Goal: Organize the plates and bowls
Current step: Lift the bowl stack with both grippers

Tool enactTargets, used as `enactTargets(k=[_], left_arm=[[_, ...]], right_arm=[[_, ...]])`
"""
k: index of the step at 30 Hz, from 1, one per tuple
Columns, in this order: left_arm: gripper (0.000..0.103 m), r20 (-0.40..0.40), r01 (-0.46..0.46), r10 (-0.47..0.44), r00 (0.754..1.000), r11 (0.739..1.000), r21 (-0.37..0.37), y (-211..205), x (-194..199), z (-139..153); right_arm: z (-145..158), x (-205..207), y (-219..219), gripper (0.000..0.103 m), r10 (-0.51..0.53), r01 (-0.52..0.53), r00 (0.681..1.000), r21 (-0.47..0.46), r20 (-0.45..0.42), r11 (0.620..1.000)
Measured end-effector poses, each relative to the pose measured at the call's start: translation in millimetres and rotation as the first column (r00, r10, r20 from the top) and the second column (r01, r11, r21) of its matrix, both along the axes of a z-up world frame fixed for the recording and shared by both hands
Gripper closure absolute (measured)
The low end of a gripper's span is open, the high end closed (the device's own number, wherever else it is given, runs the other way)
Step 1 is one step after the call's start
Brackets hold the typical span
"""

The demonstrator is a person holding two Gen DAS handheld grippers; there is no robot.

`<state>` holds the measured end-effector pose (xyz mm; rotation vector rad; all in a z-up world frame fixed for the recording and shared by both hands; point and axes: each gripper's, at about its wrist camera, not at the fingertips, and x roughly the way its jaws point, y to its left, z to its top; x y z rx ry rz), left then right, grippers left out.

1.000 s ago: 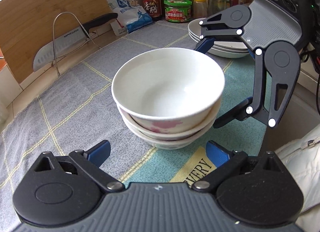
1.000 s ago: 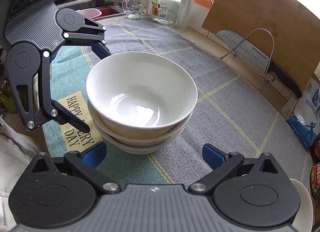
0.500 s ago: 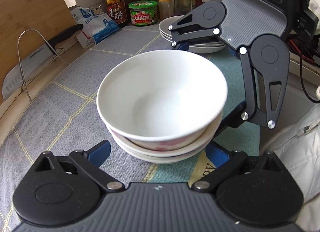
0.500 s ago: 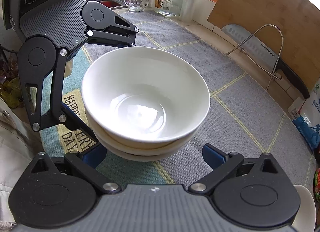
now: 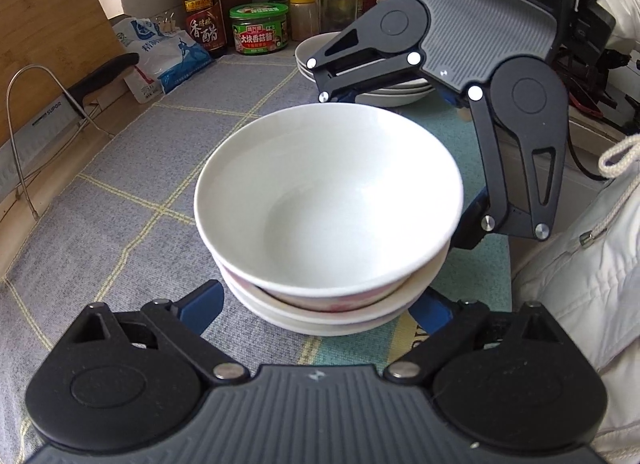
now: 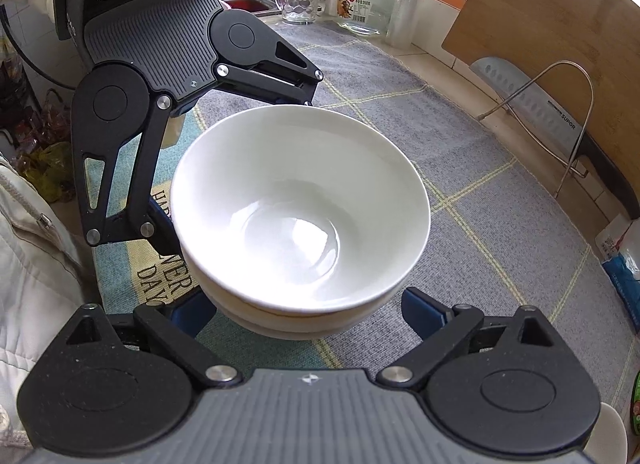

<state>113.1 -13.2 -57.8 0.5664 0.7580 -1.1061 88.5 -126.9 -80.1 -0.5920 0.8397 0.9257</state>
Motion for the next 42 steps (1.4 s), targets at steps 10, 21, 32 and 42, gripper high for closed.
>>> enactTargets(k=[10, 21, 32, 42], left_arm=[[0.015, 0.004, 0.048, -0.049, 0.999, 0.999, 0.011, -2.1, -2.0, 1.5], [0.015, -0.012, 0.078, -0.078, 0.997, 0.997, 0.015, -3.6, 1.6, 2.5], [0.015, -0.020, 0.084, -0.084, 0.996, 0.996, 0.014, -5.1, 2.8, 2.6], [0.015, -0.023, 0.076, -0.075, 0.997, 0.997, 0.014, -6.0, 1.3, 2.9]], right_arm=[[1.3, 1.7, -1.7, 0.014, 0.015, -0.014, 0.999, 0.017, -0.035, 1.000], [0.9, 4.6, -1.9, 0.014, 0.028, -0.027, 0.998, 0.021, -0.047, 0.999], [0.9, 7.0, -1.3, 0.013, 0.028, -0.026, 0.997, 0.023, -0.065, 0.999], [1.1, 6.9, 0.2, 0.013, 0.017, -0.016, 0.998, 0.019, -0.066, 1.000]])
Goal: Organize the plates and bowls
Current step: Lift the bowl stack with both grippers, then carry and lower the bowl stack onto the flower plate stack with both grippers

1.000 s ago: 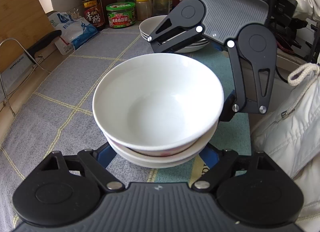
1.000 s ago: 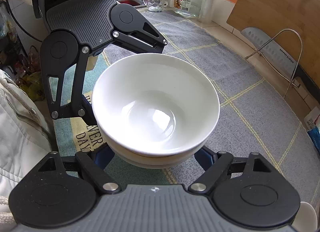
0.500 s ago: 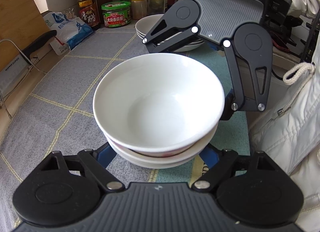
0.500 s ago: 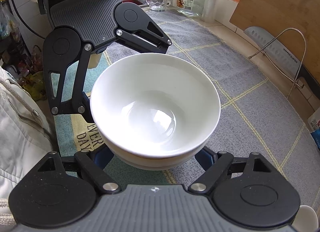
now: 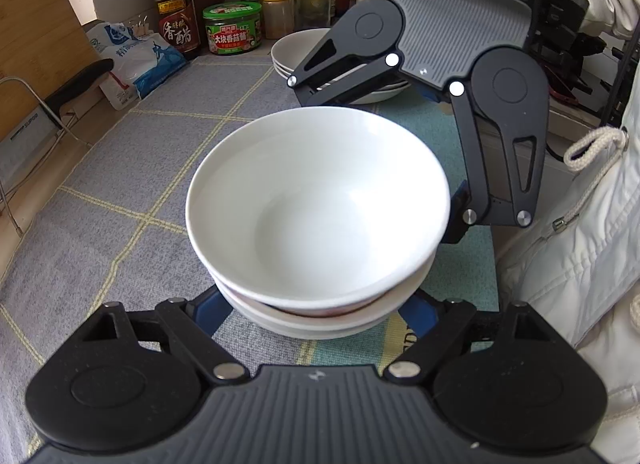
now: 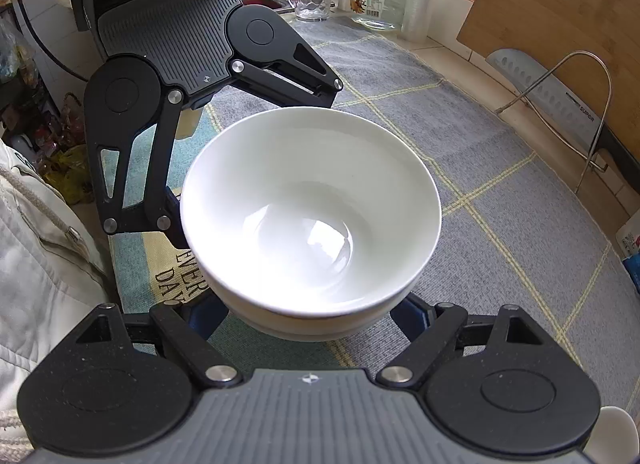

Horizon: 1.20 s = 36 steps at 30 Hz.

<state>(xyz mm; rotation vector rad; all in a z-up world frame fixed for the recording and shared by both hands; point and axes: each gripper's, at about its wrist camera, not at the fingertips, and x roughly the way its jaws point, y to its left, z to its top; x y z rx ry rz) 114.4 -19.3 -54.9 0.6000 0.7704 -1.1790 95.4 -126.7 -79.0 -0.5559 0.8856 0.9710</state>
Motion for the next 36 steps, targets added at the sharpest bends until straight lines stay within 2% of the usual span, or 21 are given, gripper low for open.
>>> enactTargets(k=[11, 20, 27, 36], left_arm=[[0.015, -0.021, -0.026, 0.026, 0.999, 1.000, 0.002, 1, -8, 4], [0.015, 0.005, -0.041, 0.041, 0.999, 0.999, -0.003, -8, -18, 14], [0.015, 0.029, -0.030, 0.031, 0.999, 0.999, -0.015, -36, -18, 18], [0.015, 0.082, 0.014, -0.010, 0.997, 0.999, -0.049, -84, -3, 24]], right_arm=[[7, -7, -2, 0.013, 0.020, -0.020, 1.000, 0.004, -0.015, 1.000], [26, -16, -16, 0.013, 0.035, -0.035, 0.999, 0.011, 0.002, 0.999], [38, -20, -43, 0.013, 0.023, -0.023, 0.999, -0.002, 0.027, 1.000], [57, -19, -100, 0.013, -0.019, 0.021, 0.997, -0.020, 0.080, 1.000]])
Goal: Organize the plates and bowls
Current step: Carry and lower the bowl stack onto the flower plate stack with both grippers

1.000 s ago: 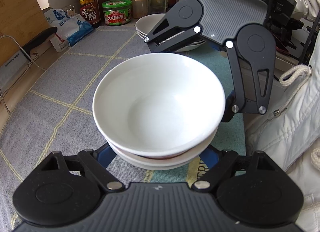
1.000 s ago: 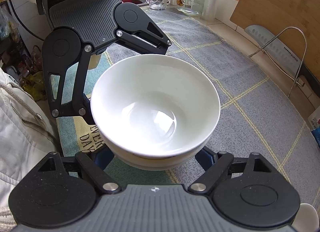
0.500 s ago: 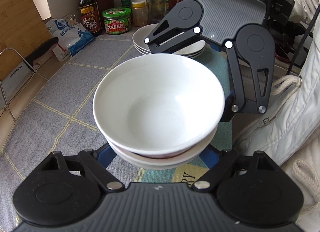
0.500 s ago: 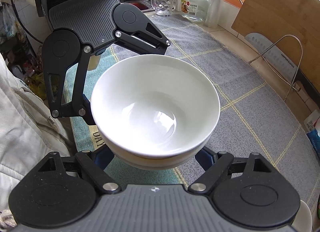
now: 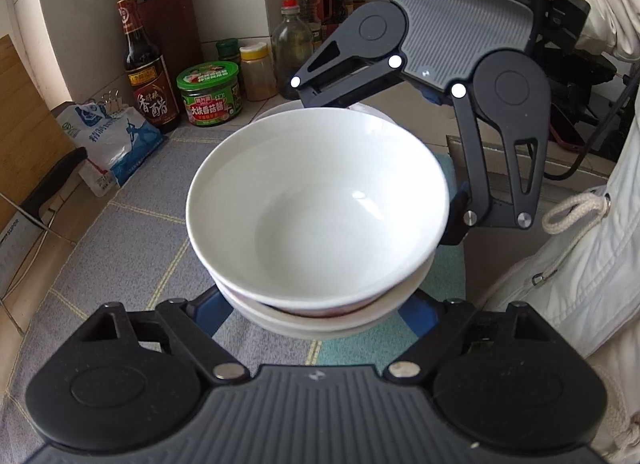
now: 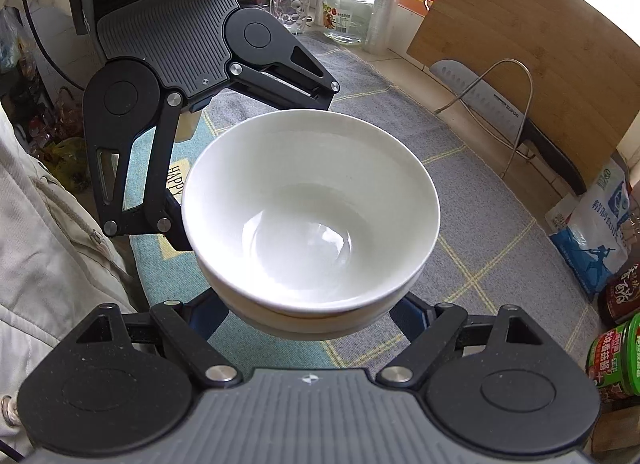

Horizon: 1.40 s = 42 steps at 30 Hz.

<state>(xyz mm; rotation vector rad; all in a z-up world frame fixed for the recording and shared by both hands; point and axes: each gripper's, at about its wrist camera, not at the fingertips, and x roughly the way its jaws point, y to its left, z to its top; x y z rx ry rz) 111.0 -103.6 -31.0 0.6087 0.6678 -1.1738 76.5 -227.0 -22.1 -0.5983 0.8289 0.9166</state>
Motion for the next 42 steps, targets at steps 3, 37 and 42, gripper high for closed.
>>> enactTargets(k=[3, 37, 42], left_arm=[[0.015, 0.024, 0.018, -0.018, 1.000, 1.000, -0.007, -20, 6, 2], [0.015, 0.024, 0.147, -0.147, 0.989, 0.989, 0.016, -167, 44, -38], [0.015, 0.014, 0.137, -0.137, 0.990, 0.990, 0.019, -170, 47, -39]], right_arm=[[5, 2, -21, 0.013, -0.020, 0.021, 1.000, -0.009, 0.023, 1.000], [-20, 23, -127, 0.013, -0.205, 0.206, 0.979, -0.041, 0.016, 0.978], [-21, 25, -128, 0.013, -0.203, 0.203, 0.979, -0.032, 0.010, 0.979]])
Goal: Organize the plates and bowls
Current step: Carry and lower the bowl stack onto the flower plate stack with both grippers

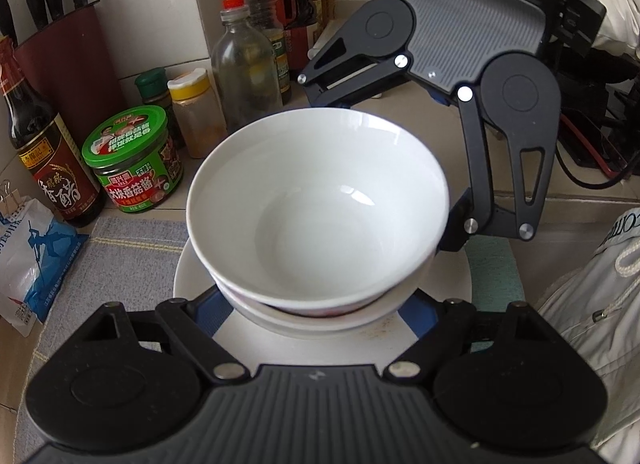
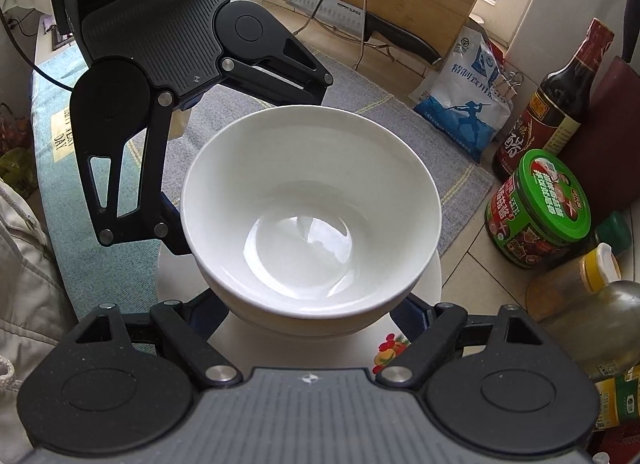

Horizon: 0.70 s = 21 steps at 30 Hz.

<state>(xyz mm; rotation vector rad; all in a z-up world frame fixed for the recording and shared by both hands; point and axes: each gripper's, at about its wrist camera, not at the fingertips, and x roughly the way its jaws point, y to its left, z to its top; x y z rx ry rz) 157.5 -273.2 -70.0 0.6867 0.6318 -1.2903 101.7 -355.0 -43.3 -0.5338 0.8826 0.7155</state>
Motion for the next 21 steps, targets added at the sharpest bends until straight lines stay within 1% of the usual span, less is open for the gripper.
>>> enactTargets(k=[8, 14, 15, 17, 20, 21], left_arm=[[0.015, -0.004, -0.004, 0.004, 1.000, 1.000, -0.004, 0.5, 1.2, 0.2], [0.015, -0.028, -0.021, 0.021, 0.999, 1.000, -0.015, 2.6, 4.1, -0.1], [0.015, -0.021, -0.022, 0.021, 1.000, 1.000, -0.018, 3.1, 3.0, -0.7], [0.015, -0.021, -0.029, 0.029, 0.999, 0.999, -0.022, 3.9, 2.3, -1.1], [0.014, -0.014, -0.036, 0.036, 0.999, 0.999, -0.031, 6.6, 0.2, -0.1], [0.010, -0.005, -0.039, 0.039, 0.999, 0.998, -0.040, 8.6, -1.4, 1.1]], right_arm=[[-0.5, 0.7, -0.5, 0.013, 0.000, 0.000, 1.000, 0.010, -0.006, 1.000], [0.3, 1.0, -3.1, 0.012, -0.016, 0.017, 1.000, 0.034, -0.009, 0.999], [0.6, 0.5, -3.1, 0.011, -0.017, 0.017, 1.000, 0.035, -0.006, 0.999], [3.0, -0.5, -3.2, 0.000, -0.019, 0.019, 1.000, 0.052, 0.006, 0.998], [5.7, -1.3, -1.2, 0.000, -0.023, 0.022, 1.000, 0.054, 0.019, 0.998], [5.7, -1.5, -0.5, 0.000, -0.024, 0.023, 0.999, 0.047, 0.023, 0.999]])
